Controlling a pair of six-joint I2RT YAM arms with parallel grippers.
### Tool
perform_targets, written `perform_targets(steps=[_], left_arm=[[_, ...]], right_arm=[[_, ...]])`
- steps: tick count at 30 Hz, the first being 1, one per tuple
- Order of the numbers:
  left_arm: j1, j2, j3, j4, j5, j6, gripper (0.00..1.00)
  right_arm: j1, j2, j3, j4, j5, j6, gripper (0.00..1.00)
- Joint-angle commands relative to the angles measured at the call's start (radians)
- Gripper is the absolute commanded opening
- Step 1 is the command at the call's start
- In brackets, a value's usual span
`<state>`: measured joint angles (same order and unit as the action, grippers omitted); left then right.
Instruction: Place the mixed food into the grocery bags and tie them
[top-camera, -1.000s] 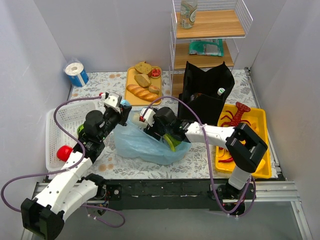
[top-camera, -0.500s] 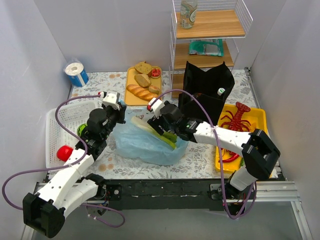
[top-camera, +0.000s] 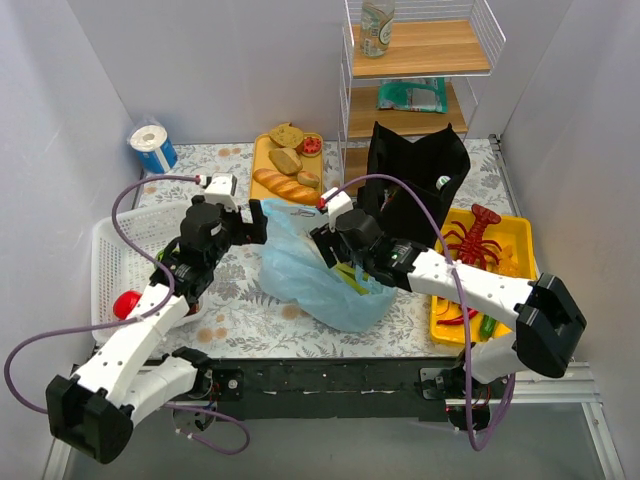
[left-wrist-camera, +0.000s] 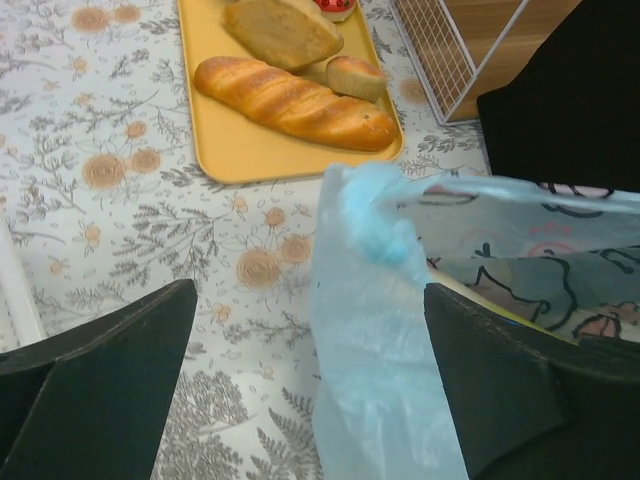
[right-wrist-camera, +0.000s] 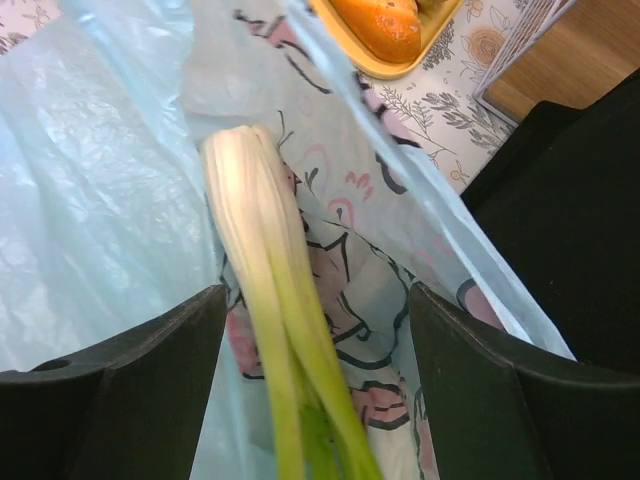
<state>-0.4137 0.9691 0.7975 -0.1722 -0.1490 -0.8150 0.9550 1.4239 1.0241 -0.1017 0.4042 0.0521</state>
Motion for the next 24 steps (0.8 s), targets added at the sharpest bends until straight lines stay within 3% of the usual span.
perform_targets(steps=[1, 4, 6, 13, 18, 24], left_arm=[[0.006, -0.133, 0.031, -0.179, -0.076, -0.125, 0.98], [0.035, -0.144, 0.045, -0.283, -0.217, -0.197, 0.98], [0.084, -0.104, 0.049, -0.349, -0.227, -0.256, 0.98], [0.477, -0.023, 0.000, -0.293, -0.155, -0.325, 0.98], [0.576, 0.014, -0.026, -0.244, -0.230, -0.316, 0.98], [0.639, 0.082, -0.073, -0.188, -0.187, -0.317, 0.98]], right_arm=[[-0.009, -0.054, -0.025, 0.074, -0.019, 0.049, 0.81], [-0.009, -0.085, -0.053, 0.133, -0.068, 0.054, 0.81], [-0.009, -0.101, -0.065, 0.157, -0.094, 0.055, 0.81], [-0.009, -0.154, -0.110, 0.214, -0.162, 0.069, 0.81], [-0.007, -0.201, -0.156, 0.244, -0.180, 0.089, 0.81], [-0.009, -0.229, -0.157, 0.249, -0.188, 0.095, 0.82]])
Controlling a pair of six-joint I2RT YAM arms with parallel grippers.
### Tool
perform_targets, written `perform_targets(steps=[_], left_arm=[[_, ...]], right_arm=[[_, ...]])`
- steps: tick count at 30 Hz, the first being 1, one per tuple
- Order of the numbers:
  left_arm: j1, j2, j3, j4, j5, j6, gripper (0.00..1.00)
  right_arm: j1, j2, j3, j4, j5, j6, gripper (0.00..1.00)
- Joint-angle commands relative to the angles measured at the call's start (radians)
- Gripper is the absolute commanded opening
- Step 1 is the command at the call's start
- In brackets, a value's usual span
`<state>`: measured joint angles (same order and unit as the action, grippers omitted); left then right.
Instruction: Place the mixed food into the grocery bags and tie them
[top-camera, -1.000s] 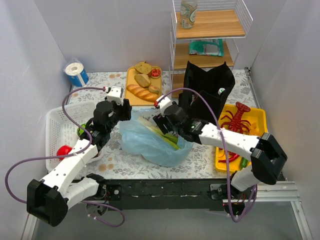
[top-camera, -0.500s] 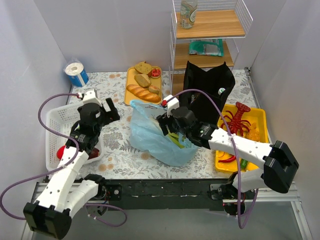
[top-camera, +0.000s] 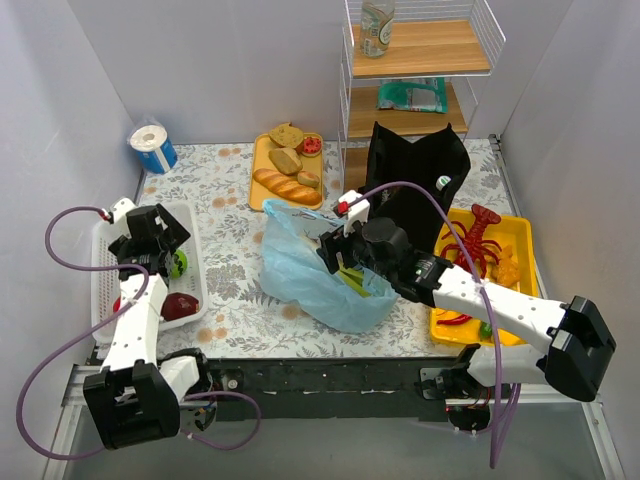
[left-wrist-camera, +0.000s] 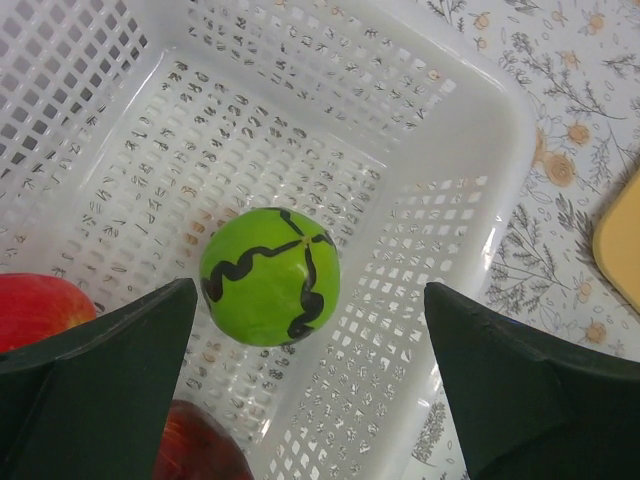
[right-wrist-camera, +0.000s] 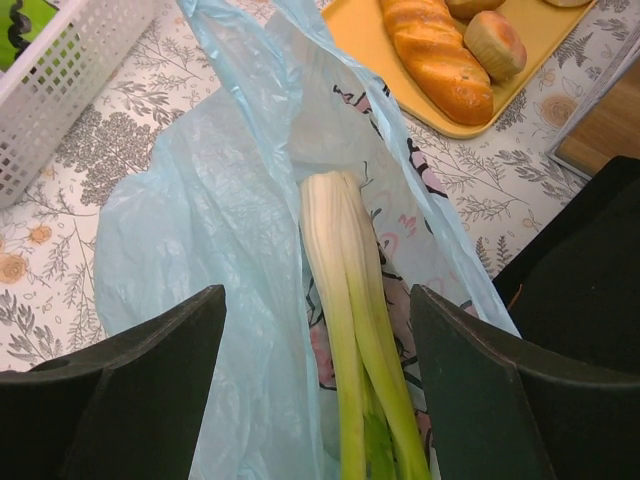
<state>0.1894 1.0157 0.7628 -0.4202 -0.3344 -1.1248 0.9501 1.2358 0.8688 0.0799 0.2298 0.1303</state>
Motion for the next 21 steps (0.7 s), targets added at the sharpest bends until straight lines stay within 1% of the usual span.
perform_targets(steps=[1, 5, 10, 13, 14, 15, 16, 17, 18, 19, 21], left_arm=[[0.048, 0.049, -0.040, 0.070, 0.024, -0.013, 0.98], [0.079, 0.115, -0.043, 0.096, 0.070, -0.020, 0.98], [0.084, 0.173, -0.086, 0.139, 0.112, -0.021, 0.92], [0.085, 0.220, -0.086, 0.138, 0.144, -0.013, 0.83], [0.084, 0.233, -0.085, 0.135, 0.164, -0.010, 0.78], [0.085, 0.241, -0.085, 0.132, 0.173, -0.007, 0.70], [0.084, 0.242, -0.077, 0.129, 0.182, -0.001, 0.66], [0.085, 0.239, -0.071, 0.126, 0.196, 0.009, 0.64], [0.085, 0.233, -0.063, 0.123, 0.208, 0.028, 0.55], [0.084, 0.218, -0.054, 0.115, 0.222, 0.043, 0.51], [0.082, 0.143, -0.043, 0.118, 0.267, 0.063, 0.43]], right_arm=[[-0.002, -0.044, -0.004, 0.069, -0.020, 0.022, 0.81], [-0.002, -0.059, -0.005, 0.073, -0.037, 0.035, 0.81], [0.001, -0.065, -0.007, 0.077, -0.035, 0.042, 0.82], [-0.001, -0.064, -0.004, 0.077, -0.040, 0.048, 0.82], [-0.001, -0.064, -0.002, 0.077, -0.043, 0.052, 0.82], [0.001, -0.064, -0.002, 0.075, -0.046, 0.054, 0.82], [0.001, -0.065, -0.002, 0.077, -0.047, 0.054, 0.82], [0.001, -0.065, -0.004, 0.078, -0.046, 0.055, 0.82], [0.001, -0.068, -0.007, 0.080, -0.044, 0.057, 0.81], [0.001, -0.070, -0.007, 0.080, -0.043, 0.055, 0.82], [0.003, -0.070, -0.007, 0.078, -0.041, 0.055, 0.81]])
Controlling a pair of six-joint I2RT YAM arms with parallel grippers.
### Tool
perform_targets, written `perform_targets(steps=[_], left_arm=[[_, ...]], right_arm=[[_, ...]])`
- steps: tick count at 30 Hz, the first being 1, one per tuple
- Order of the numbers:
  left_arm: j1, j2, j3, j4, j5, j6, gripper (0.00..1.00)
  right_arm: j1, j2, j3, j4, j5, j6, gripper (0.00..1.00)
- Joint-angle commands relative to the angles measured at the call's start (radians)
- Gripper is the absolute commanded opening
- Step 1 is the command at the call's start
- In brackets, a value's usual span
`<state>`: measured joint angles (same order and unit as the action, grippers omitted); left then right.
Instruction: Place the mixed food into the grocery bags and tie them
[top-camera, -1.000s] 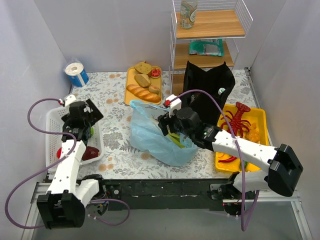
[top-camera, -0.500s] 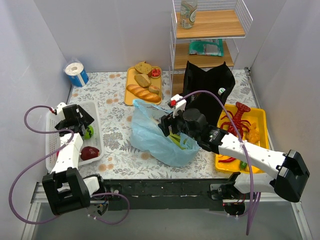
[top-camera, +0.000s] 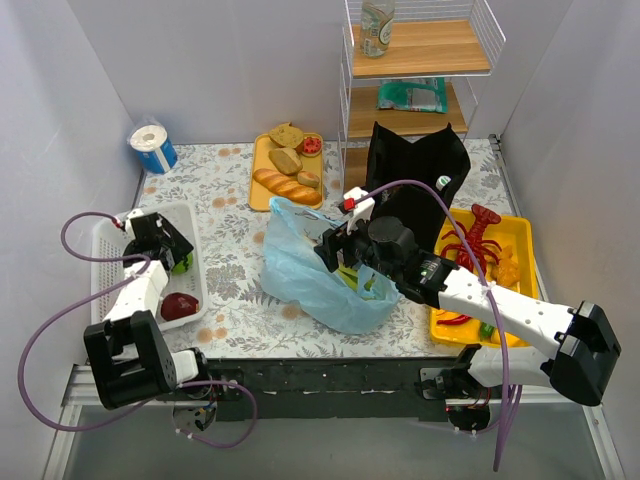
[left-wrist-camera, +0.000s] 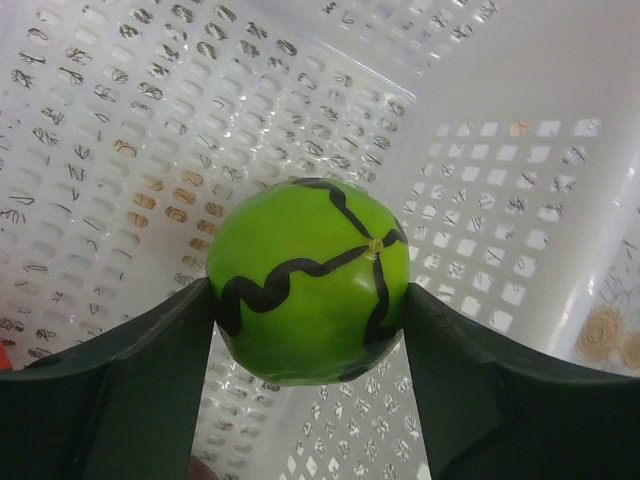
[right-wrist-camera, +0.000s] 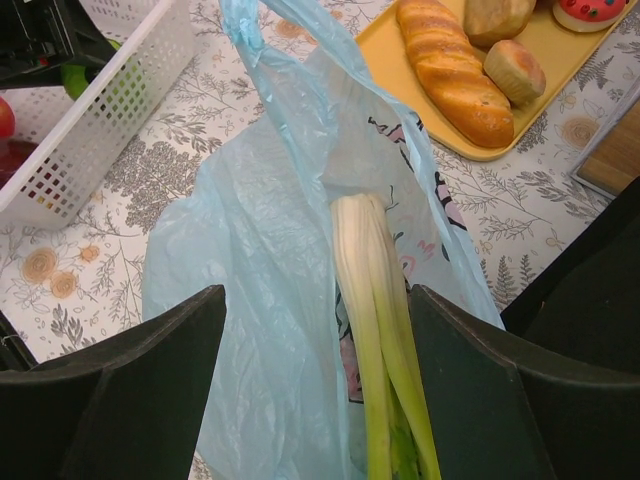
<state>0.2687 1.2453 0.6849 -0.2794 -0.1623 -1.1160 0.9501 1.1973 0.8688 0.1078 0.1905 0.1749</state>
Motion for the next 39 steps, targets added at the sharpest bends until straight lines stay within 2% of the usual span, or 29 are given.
perform_targets(steps=[1, 2, 5, 8, 9, 10, 14, 17, 19, 24, 30, 34, 35, 37, 38, 39], left_arm=[[-0.003, -0.119, 0.039, -0.026, 0.108, 0.076, 0.39], [-0.017, -0.191, 0.056, -0.024, 0.113, 0.084, 0.37], [-0.158, -0.271, 0.103, -0.029, 0.054, 0.113, 0.34], [-0.389, -0.316, 0.186, -0.040, 0.003, 0.093, 0.31], [-0.502, -0.319, 0.217, -0.037, -0.005, 0.082, 0.31], [-0.555, -0.317, 0.228, -0.024, -0.017, 0.071, 0.31], [-0.831, -0.230, 0.236, 0.038, -0.022, 0.001, 0.31], [-0.960, -0.091, 0.225, 0.124, 0.009, -0.027, 0.31], [-1.002, -0.012, 0.228, 0.178, 0.018, -0.051, 0.32], [-1.020, 0.020, 0.194, 0.275, 0.067, -0.102, 0.33], [-1.033, 0.077, 0.120, 0.341, 0.145, -0.156, 0.41], [-1.051, 0.089, 0.113, 0.350, 0.156, -0.146, 0.64], [-1.050, 0.088, 0.114, 0.348, 0.155, -0.140, 0.74], [-1.051, 0.069, 0.119, 0.347, 0.152, -0.128, 0.85], [-1.050, 0.062, 0.122, 0.342, 0.144, -0.113, 0.96], [-1.050, 0.054, 0.126, 0.326, 0.135, -0.102, 0.98]], right_arm=[[0.003, -0.033, -0.007, 0.047, 0.001, 0.011, 0.81], [0.003, -0.033, -0.008, 0.049, 0.001, 0.011, 0.82], [0.003, -0.033, -0.007, 0.043, 0.006, 0.011, 0.82], [0.003, -0.033, -0.002, 0.027, 0.021, 0.011, 0.81], [0.003, -0.038, -0.002, 0.026, 0.029, 0.012, 0.81], [0.003, -0.041, -0.007, 0.026, 0.033, 0.018, 0.82], [0.001, -0.065, -0.010, 0.027, 0.053, 0.026, 0.82], [0.001, -0.080, -0.004, 0.009, 0.070, 0.031, 0.81], [0.003, -0.093, -0.005, 0.000, 0.078, 0.037, 0.81], [0.003, -0.146, -0.027, -0.013, 0.093, 0.060, 0.81], [0.004, -0.136, -0.008, -0.026, 0.096, 0.067, 0.81], [0.006, -0.124, -0.004, -0.036, 0.090, 0.074, 0.81], [0.006, -0.122, -0.005, -0.037, 0.092, 0.075, 0.81], [0.006, -0.120, -0.002, -0.040, 0.092, 0.080, 0.82], [0.006, -0.119, -0.001, -0.043, 0.093, 0.080, 0.82], [0.006, -0.119, -0.001, -0.043, 0.096, 0.081, 0.81]])
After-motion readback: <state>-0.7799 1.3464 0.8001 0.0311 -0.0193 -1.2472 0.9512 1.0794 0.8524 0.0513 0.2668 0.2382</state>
